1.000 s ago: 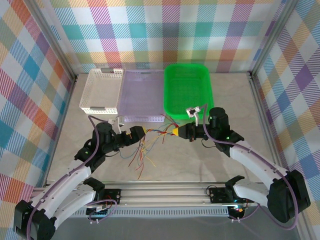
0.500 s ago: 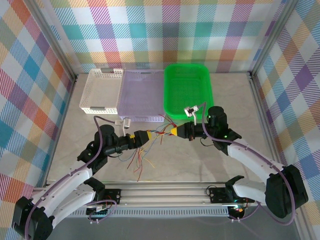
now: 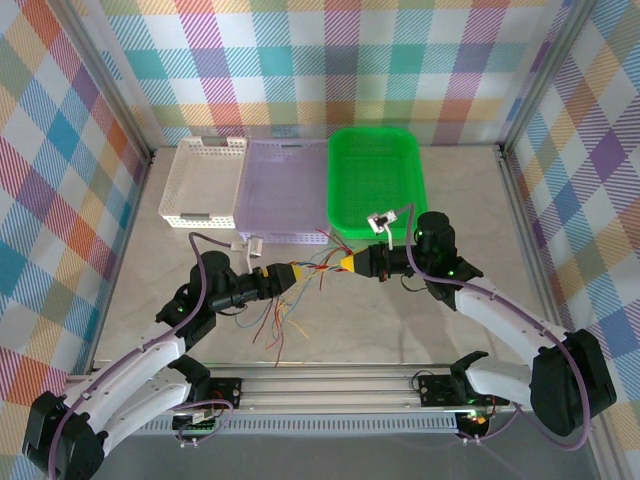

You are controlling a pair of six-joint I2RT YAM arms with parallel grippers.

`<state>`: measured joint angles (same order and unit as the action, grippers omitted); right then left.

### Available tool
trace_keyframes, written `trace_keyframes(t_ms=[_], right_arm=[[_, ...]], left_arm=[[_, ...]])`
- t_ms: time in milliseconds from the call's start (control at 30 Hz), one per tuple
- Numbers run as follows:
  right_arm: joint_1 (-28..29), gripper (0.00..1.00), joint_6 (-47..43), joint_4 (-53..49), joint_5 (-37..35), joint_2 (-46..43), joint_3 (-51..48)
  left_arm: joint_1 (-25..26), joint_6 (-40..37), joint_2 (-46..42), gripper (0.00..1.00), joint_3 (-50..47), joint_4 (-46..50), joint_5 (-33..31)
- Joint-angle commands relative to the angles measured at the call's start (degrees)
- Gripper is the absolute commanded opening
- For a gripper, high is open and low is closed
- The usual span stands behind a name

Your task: Untangle the cables

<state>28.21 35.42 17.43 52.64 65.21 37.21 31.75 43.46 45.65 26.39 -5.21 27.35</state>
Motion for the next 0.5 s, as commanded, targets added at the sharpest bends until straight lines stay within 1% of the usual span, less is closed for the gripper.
trace_keyframes(t_ms=[0, 467], right_arm=[[0.53, 0.00, 0.72, 3.99, 2.51, 0.69, 0.71], [1.06, 0.00, 1.39, 5.28, 3.14, 2.20, 0.58]], left_arm=[[0.60, 0.61, -0.58, 0.62, -0.81, -3.53, -0.63], [0.94, 2.56, -2.91, 0.41, -2.40, -6.25, -1.17]])
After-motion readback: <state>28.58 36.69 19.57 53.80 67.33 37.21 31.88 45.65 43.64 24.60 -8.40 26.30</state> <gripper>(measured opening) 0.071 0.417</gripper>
